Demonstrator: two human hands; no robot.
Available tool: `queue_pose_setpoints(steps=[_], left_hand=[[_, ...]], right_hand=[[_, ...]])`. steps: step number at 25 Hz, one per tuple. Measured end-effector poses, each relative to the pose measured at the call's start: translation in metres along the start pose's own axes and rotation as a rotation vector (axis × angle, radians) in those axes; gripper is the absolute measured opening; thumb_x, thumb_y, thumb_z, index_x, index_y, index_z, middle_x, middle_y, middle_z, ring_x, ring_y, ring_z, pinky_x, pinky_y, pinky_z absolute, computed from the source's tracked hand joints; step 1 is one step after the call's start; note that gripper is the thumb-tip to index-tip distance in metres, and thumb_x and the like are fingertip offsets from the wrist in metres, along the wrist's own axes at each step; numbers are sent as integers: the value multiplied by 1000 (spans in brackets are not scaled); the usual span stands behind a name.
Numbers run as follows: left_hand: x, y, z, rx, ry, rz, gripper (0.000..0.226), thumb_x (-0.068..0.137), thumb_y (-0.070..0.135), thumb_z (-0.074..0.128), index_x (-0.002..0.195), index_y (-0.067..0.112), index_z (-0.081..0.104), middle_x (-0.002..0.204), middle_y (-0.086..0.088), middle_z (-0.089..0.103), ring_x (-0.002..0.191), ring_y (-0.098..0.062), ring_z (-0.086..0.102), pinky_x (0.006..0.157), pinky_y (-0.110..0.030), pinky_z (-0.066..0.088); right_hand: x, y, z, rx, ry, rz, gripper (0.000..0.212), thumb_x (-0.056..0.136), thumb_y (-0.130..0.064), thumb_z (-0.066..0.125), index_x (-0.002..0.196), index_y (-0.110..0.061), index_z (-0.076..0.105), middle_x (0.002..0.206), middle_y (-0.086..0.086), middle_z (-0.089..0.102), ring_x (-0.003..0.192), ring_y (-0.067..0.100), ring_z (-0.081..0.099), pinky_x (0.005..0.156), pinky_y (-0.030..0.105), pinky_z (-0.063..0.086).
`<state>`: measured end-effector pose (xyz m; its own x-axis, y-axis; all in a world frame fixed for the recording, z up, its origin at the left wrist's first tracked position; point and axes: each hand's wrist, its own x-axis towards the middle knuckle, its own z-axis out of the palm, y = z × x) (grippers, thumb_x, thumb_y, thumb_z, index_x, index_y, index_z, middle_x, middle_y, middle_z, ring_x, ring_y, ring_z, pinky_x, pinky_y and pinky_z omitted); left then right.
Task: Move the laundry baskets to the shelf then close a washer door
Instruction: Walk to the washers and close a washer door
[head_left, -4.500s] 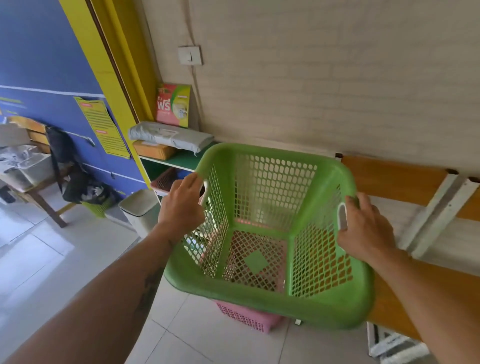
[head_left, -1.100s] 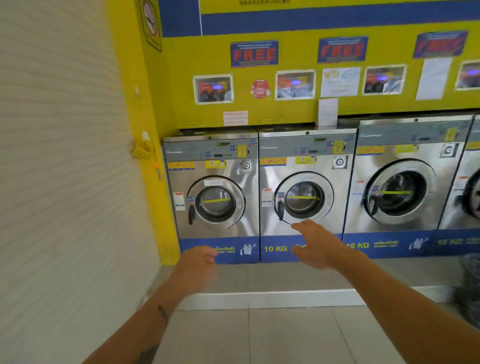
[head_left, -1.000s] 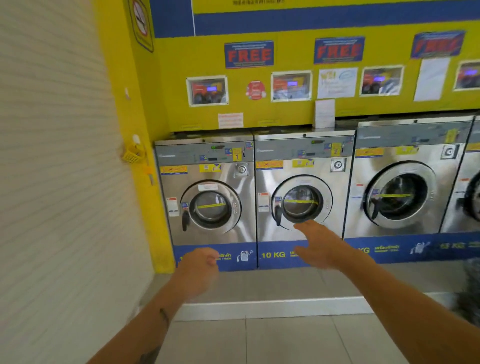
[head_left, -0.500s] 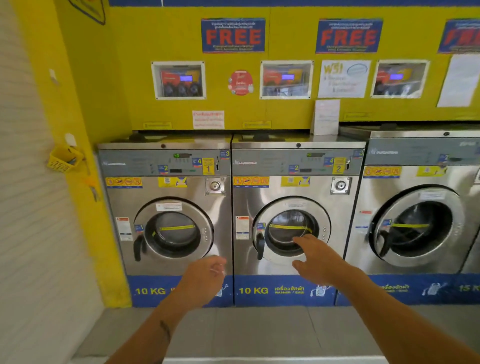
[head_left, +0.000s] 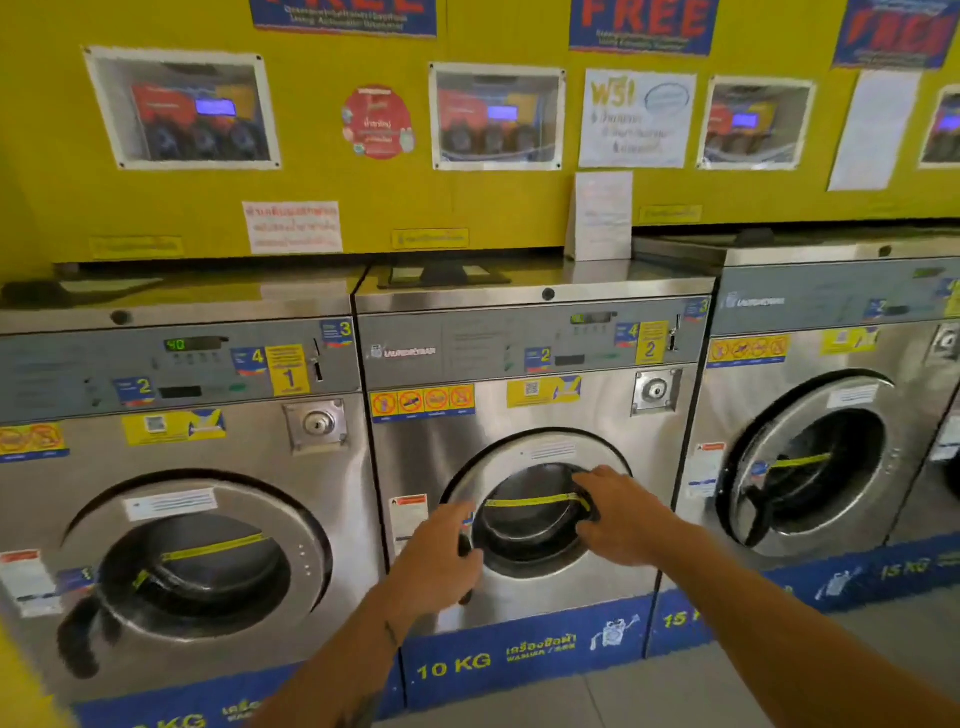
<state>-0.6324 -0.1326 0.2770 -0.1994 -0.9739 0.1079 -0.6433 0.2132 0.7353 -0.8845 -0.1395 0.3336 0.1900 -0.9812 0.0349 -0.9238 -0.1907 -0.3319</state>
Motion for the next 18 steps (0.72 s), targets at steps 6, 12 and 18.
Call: queue_pose_setpoints(steps=[6,12,18], left_hand=[[132,-14,45,272,16,-48,80,79,27,64,148,25,23,151,3,30,137,-26,34,113,-40,34],[216,-21,88,390,54,-273,92,78,22,66,152,27,10,160,-3,15,146,-29,19,117,-42,26],[240,-34,124,349,188,-416,97,77,16,64,151,29,3,161,-3,2,149,-30,3,120,-45,18]], right_hand=[[139,52,6,-109,-14,-57,67,83,-33,59,144,-18,36,147,7,38,134,32,36,107,46,40],[240,89,44,-233,-122,-260,80,73,-27,67,144,-17,31,145,7,35,131,31,35,106,45,41],[263,120,86,-285,79,-427,94,59,-31,74,143,-15,36,143,8,40,129,31,37,107,45,37]])
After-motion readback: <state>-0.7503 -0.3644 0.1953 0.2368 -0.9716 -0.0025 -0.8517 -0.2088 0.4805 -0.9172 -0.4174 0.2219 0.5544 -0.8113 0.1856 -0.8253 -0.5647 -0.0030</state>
